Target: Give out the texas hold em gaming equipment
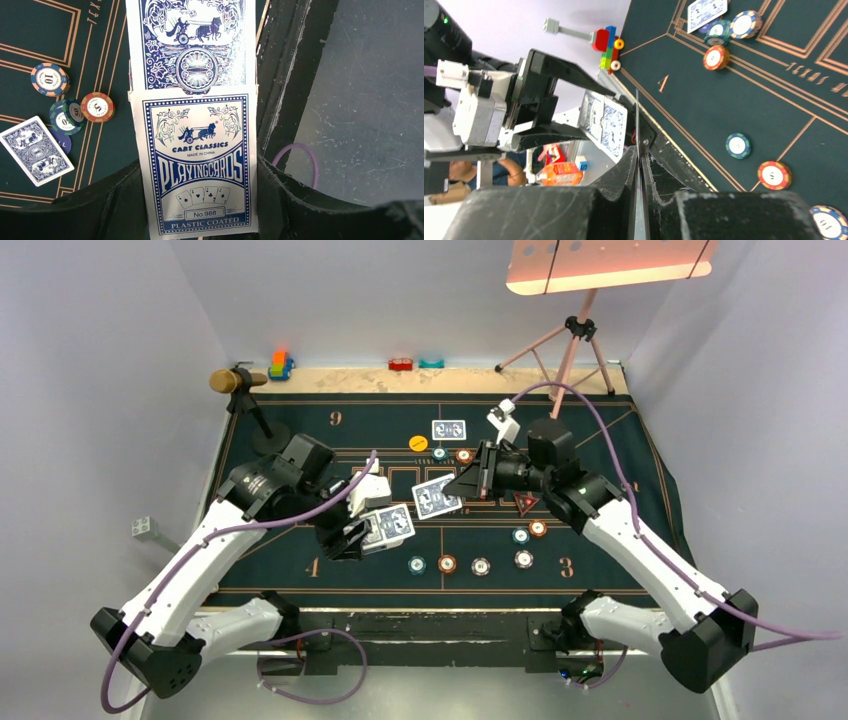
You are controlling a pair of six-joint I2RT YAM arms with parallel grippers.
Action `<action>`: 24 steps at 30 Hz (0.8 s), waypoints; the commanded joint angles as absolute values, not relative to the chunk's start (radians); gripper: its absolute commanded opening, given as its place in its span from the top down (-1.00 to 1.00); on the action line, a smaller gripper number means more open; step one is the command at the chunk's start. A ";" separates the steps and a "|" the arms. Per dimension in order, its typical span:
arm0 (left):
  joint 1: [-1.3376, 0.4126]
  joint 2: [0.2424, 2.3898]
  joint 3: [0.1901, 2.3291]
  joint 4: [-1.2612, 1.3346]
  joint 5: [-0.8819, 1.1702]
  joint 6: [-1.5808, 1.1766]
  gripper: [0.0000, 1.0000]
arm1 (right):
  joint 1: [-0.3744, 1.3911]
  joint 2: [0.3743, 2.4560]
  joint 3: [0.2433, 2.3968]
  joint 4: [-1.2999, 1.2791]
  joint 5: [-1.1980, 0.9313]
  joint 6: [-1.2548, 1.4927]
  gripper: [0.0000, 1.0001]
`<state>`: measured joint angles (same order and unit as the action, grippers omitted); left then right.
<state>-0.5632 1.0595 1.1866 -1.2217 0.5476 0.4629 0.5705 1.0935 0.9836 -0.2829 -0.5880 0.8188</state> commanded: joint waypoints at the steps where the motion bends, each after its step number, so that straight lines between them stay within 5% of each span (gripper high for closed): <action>1: -0.565 1.033 1.189 -1.199 0.589 0.449 0.48 | 0.493 1.062 0.990 -0.388 -0.557 0.742 0.80; 8: -0.565 1.023 1.190 -1.201 0.600 0.448 0.48 | 0.333 1.075 0.770 -0.347 -0.492 0.705 0.82; 24: -0.565 1.014 1.183 -1.202 0.607 0.445 0.49 | 0.275 1.215 0.586 -0.184 -0.260 0.710 0.76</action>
<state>-0.5632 1.0317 1.1839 -1.2221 0.5713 0.4553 0.2825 1.2076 0.6006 -0.2237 -0.3443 0.7280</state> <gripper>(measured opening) 0.696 0.089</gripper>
